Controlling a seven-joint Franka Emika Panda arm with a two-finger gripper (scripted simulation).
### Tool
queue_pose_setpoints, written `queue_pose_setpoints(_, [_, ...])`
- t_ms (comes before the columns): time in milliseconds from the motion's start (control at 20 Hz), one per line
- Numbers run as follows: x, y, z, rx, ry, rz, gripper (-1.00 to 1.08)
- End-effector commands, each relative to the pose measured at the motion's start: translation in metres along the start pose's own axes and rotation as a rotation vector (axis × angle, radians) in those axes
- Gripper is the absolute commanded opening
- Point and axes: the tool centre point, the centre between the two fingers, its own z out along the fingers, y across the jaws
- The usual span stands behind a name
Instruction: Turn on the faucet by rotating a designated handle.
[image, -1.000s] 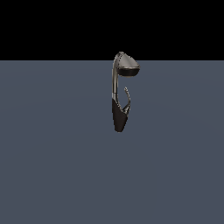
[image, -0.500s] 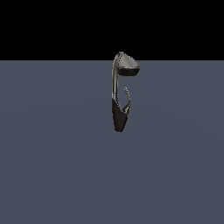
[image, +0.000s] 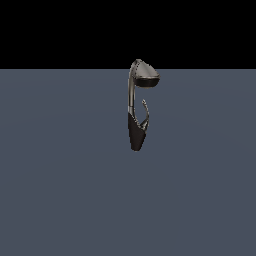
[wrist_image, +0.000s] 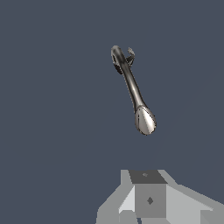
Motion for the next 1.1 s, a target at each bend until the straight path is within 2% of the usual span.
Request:
queue_pose_setpoints(0, [0.016,-0.004,0.01,0.022,-0.028,0.059,-1.0])
queue_pose_setpoints(550, [0.09,-0.015,0.057,0.122,-0.157,0.321,-1.0])
queue_pose_setpoints(1050, [0.157,-0.012,0.112,0.221,-0.282,0.578,-1.0])
